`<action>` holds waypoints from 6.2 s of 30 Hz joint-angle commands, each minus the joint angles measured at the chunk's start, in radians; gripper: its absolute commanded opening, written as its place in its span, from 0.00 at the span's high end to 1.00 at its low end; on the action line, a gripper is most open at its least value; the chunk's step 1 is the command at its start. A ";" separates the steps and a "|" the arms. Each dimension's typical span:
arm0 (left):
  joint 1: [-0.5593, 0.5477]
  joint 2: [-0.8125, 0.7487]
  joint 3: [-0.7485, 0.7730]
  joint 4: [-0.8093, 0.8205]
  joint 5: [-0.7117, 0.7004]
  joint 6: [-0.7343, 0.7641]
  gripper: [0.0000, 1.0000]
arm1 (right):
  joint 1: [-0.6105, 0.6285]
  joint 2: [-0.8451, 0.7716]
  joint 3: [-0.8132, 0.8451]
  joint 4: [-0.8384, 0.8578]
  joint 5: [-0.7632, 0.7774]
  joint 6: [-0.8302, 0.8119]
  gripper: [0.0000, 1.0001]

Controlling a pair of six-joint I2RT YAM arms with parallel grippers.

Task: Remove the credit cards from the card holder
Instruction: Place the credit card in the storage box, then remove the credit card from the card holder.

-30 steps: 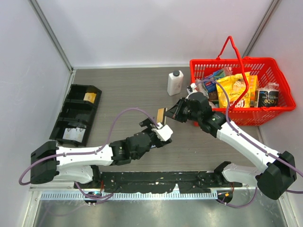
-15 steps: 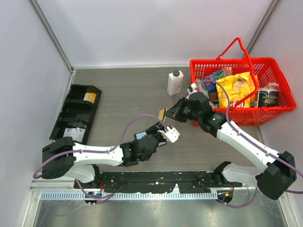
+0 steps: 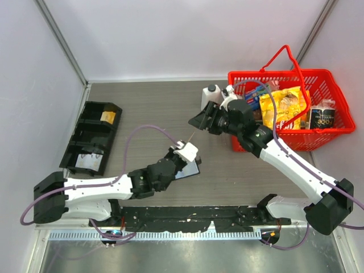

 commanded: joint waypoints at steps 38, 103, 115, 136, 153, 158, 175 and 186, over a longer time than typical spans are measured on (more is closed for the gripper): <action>1.491 0.224 0.269 -0.272 0.785 -0.983 0.99 | 0.003 -0.178 -0.158 0.069 -0.104 -0.437 0.26; 0.537 0.106 0.254 -0.809 0.571 -1.047 0.26 | 0.224 0.133 -0.232 0.136 0.107 -0.267 0.36; 0.530 0.207 0.157 -0.718 0.637 -1.091 0.31 | 0.268 0.326 -0.213 0.079 0.246 -0.227 0.39; 0.530 0.354 0.172 -0.780 0.654 -1.092 0.65 | 0.293 0.392 -0.203 0.095 0.249 -0.209 0.53; 0.530 0.368 0.178 -0.778 0.677 -1.092 0.71 | 0.314 0.329 -0.149 0.096 0.200 -0.221 0.57; 0.530 0.359 0.175 -0.777 0.674 -1.091 0.71 | 0.327 0.317 -0.129 0.075 0.209 -0.227 0.57; 0.530 0.353 0.172 -0.775 0.674 -1.094 0.71 | 0.365 0.306 -0.087 -0.019 0.321 -0.261 0.50; 0.530 0.348 0.171 -0.775 0.676 -1.094 0.71 | 0.367 0.340 -0.083 -0.050 0.410 -0.252 0.36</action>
